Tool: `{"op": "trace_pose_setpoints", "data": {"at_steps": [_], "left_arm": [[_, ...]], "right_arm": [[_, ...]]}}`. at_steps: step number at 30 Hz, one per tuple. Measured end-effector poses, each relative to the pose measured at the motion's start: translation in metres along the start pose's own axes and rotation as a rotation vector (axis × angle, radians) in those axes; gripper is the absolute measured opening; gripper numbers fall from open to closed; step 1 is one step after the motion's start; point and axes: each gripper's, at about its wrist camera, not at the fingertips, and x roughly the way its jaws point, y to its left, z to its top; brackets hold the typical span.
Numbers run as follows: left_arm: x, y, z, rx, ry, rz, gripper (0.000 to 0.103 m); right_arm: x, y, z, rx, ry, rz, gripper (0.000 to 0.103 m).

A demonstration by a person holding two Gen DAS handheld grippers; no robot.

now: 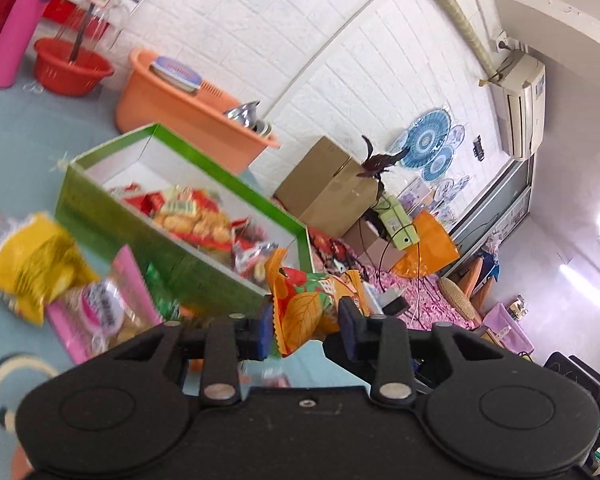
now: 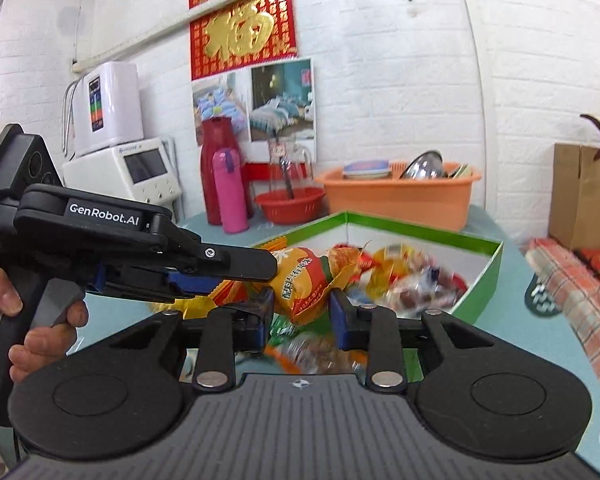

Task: Organize snacks
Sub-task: 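Carry both orange packets into the green box and open both grippers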

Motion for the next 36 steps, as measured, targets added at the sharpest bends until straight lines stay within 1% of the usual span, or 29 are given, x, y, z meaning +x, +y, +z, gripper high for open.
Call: {"op": "trace_pose_setpoints", "data": {"at_steps": [4, 7, 11, 18, 19, 20, 21, 22, 23, 24, 25, 27, 31, 36], "left_arm": [[0.019, -0.002, 0.019, 0.014, -0.012, -0.007, 0.065], [0.036, 0.004, 0.032, -0.001, -0.011, -0.016, 0.065], [0.058, 0.01, 0.046, 0.009, -0.011, -0.014, 0.065], [0.093, 0.023, 0.057, -0.004, 0.015, -0.002, 0.065], [0.099, 0.026, 0.057, -0.004, 0.023, 0.003, 0.068], [0.103, 0.028, 0.057, -0.005, 0.034, 0.008, 0.077], [0.107, 0.032, 0.055, -0.008, 0.045, 0.017, 0.085], [0.109, 0.034, 0.054, -0.012, 0.051, 0.028, 0.103], [0.109, 0.036, 0.051, -0.016, 0.051, 0.04, 0.103], [0.107, 0.037, 0.049, -0.014, 0.042, 0.055, 0.103], [0.103, 0.037, 0.046, -0.006, 0.032, 0.064, 0.103], [0.096, 0.036, 0.043, 0.024, 0.022, 0.071, 0.103], [0.079, 0.029, 0.041, 0.02, 0.008, 0.072, 0.103], [0.04, 0.01, 0.035, 0.056, -0.039, 0.068, 0.103]], "right_arm": [[0.015, -0.013, 0.012, 0.008, -0.032, -0.022, 0.053], [0.027, -0.023, 0.018, 0.011, -0.044, -0.039, 0.053], [0.043, -0.038, 0.021, 0.032, -0.049, -0.048, 0.053], [0.068, -0.061, 0.02, 0.064, -0.037, -0.062, 0.053], [0.073, -0.063, 0.019, 0.065, -0.029, -0.069, 0.053], [0.079, -0.065, 0.017, 0.062, -0.015, -0.08, 0.056], [0.085, -0.067, 0.015, 0.056, 0.008, -0.098, 0.063], [0.092, -0.068, 0.014, 0.041, 0.048, -0.12, 0.07], [0.097, -0.068, 0.012, 0.023, 0.086, -0.149, 0.088], [0.098, -0.067, 0.009, 0.003, 0.103, -0.178, 0.1], [0.096, -0.065, 0.006, -0.018, 0.094, -0.193, 0.1], [0.089, -0.063, 0.002, -0.036, 0.078, -0.186, 0.103], [0.072, -0.058, 0.005, -0.013, 0.062, -0.173, 0.103], [0.037, -0.04, 0.013, -0.028, -0.004, -0.169, 0.103]]}}
